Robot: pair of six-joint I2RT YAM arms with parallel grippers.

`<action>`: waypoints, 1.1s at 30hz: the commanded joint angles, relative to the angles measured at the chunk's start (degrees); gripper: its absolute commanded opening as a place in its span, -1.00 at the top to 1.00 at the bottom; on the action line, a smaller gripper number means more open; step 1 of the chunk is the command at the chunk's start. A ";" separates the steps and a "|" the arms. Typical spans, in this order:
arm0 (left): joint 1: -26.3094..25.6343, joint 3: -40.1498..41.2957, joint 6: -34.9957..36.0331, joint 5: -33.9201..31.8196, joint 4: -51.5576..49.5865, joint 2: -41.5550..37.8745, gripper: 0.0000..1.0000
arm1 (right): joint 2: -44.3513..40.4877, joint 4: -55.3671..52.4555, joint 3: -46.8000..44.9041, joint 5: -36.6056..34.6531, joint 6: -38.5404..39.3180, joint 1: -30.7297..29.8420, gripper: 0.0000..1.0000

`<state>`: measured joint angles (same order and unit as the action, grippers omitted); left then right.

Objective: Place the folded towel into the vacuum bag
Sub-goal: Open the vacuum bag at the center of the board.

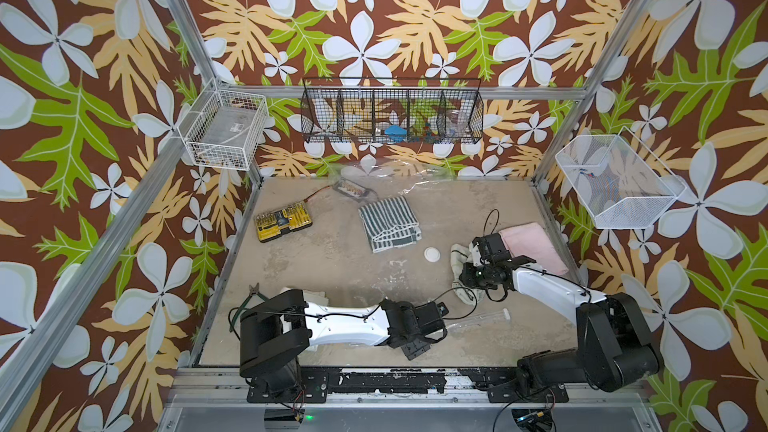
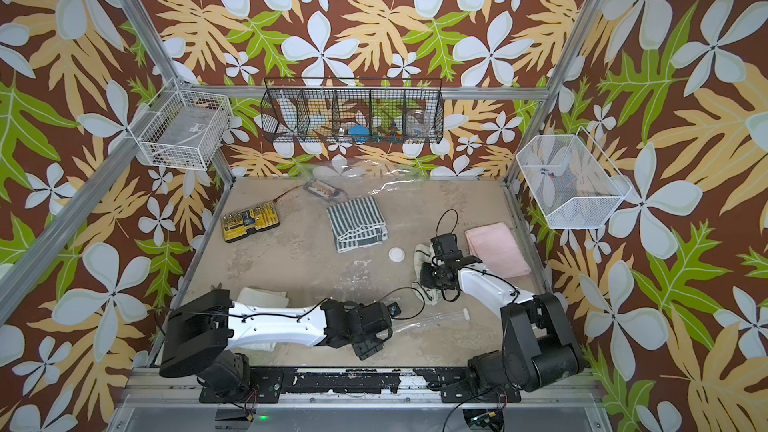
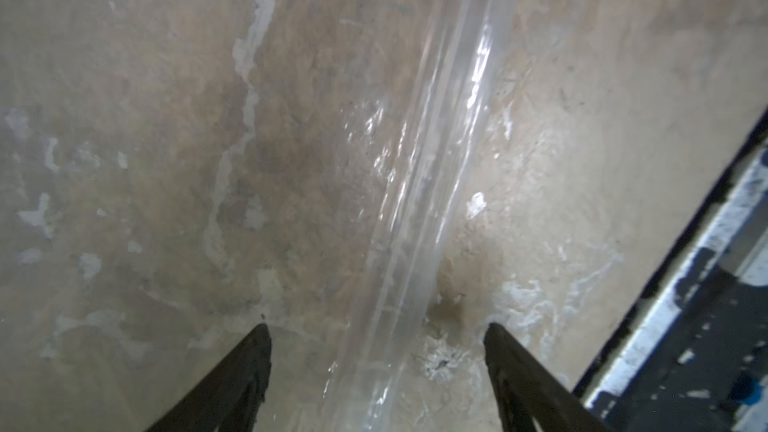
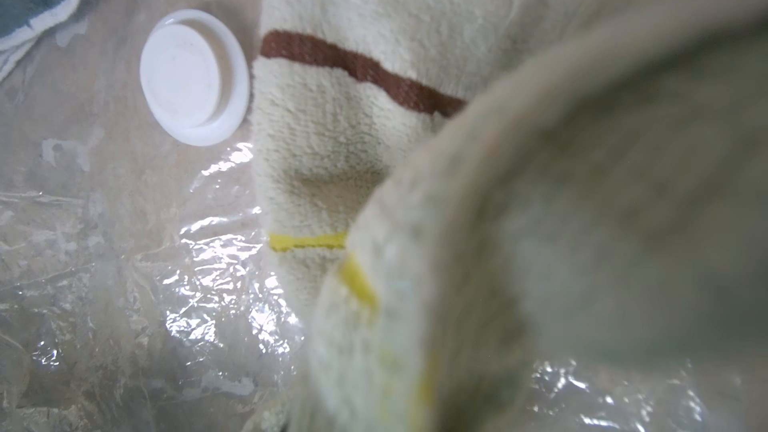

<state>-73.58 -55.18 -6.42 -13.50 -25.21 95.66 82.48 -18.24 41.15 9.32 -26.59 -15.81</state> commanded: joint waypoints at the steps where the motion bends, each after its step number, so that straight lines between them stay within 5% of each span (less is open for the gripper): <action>1: -0.07 -0.44 3.25 -3.93 -0.34 0.87 -0.60 | 1.77 0.00 -0.80 -2.35 -0.04 0.00 0.85; 12: 3.90 -1.41 4.31 -0.51 -0.20 -0.90 -0.21 | 4.49 -0.04 -0.40 -5.52 0.51 0.00 0.87; 17: 8.05 -1.38 4.13 0.65 -0.12 -2.22 0.38 | 4.79 0.31 -0.48 -6.84 0.31 0.03 0.88; 19: 8.10 -1.58 4.13 3.47 -0.19 -2.61 0.26 | 4.97 0.36 -0.62 -6.69 0.35 0.02 0.88; 23: 5.99 -1.25 3.23 9.23 0.70 -2.79 -0.34 | 5.46 0.46 -0.43 -6.85 0.66 -0.01 0.88; 33: 4.32 -2.57 3.03 0.78 0.36 3.13 -0.39 | 6.03 0.83 -0.63 -7.12 0.66 0.07 0.88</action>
<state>-69.17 -57.17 -2.92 -9.50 -25.02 98.61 87.26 -9.63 41.47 5.10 -26.11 -15.84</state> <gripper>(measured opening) 0.698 0.266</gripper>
